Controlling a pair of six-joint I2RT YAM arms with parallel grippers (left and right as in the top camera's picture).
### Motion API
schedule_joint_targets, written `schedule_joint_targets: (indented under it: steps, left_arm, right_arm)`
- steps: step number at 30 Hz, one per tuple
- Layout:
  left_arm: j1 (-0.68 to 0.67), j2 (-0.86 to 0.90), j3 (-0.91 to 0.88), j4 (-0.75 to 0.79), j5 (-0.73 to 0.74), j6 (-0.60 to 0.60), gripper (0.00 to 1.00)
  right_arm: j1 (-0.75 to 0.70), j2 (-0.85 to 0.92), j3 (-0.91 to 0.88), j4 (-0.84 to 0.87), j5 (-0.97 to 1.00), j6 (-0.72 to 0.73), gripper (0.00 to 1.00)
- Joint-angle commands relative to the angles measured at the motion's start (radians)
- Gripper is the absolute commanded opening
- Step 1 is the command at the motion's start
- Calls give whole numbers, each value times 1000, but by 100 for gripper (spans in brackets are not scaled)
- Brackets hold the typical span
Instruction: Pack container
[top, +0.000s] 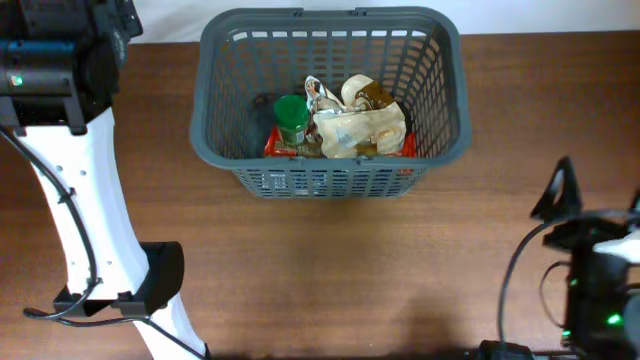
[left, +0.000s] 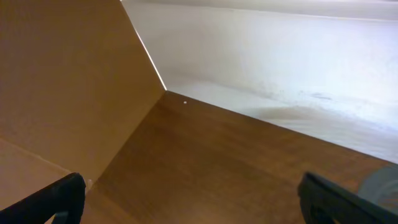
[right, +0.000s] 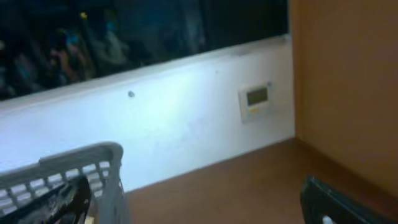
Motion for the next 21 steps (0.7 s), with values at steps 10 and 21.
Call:
schedule_joint_targets:
  steps: [10, 21]
  left_arm:
    - [3, -7, 9, 0, -10, -13, 99]
    - [3, -7, 9, 0, -10, -13, 99]
  right_arm:
    - [7, -237, -537, 343, -169, -40, 99]
    - [7, -353, -654, 327, -167, -116, 99]
